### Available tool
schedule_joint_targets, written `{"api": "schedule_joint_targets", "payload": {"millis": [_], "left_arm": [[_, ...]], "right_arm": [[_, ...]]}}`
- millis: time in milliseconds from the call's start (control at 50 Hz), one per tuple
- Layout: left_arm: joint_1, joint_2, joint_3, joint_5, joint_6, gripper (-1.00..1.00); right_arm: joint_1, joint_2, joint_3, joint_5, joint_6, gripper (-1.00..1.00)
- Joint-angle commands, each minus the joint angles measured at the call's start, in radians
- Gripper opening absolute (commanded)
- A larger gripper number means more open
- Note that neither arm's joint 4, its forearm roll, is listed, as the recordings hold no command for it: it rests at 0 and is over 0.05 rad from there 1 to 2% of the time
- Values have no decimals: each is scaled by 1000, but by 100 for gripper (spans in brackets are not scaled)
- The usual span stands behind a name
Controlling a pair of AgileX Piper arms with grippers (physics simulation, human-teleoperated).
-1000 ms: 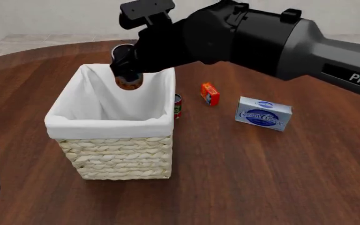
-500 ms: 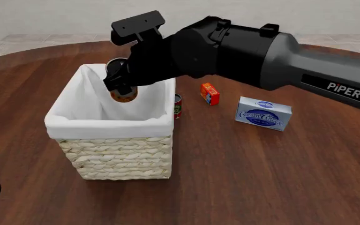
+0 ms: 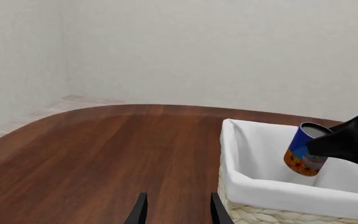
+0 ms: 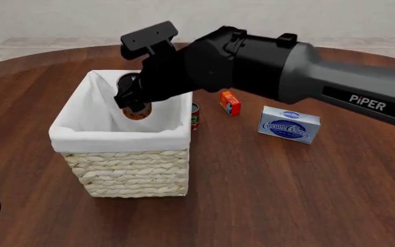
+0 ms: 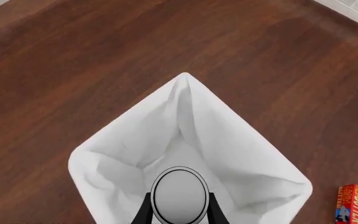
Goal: Pick up the alphabet soup and put it in the basket.
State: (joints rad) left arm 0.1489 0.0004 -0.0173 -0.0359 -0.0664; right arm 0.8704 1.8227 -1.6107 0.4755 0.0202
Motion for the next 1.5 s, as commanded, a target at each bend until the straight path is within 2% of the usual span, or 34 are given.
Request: {"api": "schedule_joint_targets", "payload": {"millis": [20, 1500], "left_arm": [[0, 0, 0, -1, -1, 100], [4, 0, 3, -1, -3, 100]], "right_arm": [[4, 0, 2, -4, 16, -100], [-8, 40, 79, -69, 33, -100]]}}
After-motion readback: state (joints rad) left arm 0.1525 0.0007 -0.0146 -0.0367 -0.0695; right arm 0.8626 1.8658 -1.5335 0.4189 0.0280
